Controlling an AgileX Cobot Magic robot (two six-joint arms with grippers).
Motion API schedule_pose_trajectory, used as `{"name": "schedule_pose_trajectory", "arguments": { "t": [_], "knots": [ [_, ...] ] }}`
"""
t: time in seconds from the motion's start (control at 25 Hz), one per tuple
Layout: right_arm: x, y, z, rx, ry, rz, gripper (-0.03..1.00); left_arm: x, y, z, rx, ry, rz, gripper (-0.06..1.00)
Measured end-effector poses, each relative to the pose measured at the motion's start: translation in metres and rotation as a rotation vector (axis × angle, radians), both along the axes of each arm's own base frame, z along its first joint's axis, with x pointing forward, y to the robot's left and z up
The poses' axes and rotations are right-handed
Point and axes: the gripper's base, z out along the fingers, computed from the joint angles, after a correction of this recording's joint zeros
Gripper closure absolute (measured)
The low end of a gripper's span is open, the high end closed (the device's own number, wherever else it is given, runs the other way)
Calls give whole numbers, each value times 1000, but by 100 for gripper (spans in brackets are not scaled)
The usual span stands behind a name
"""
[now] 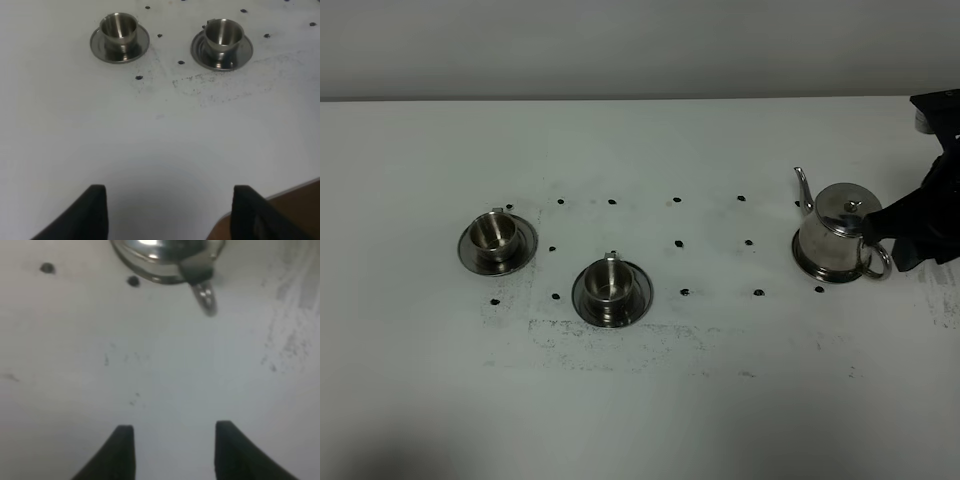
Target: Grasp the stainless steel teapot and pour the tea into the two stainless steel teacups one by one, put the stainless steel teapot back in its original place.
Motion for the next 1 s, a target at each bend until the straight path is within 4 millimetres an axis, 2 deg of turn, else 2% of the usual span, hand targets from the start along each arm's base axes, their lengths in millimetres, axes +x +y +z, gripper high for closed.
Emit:
{"name": "schedule_pose_trajectory", "arguments": {
  "t": [0.24,0.4,0.64,1.0],
  "knots": [
    [0,2,0,12,-13,101,53,0,0,0,0,0,0,42],
    [5,-5,-3,-1,-30,171,52,0,0,0,0,0,0,42],
    [16,-9,-25,-10,24,255,51,0,0,0,0,1,0,42],
    [37,-11,-56,-10,10,240,51,0,0,0,0,3,-1,42]
  ]
}}
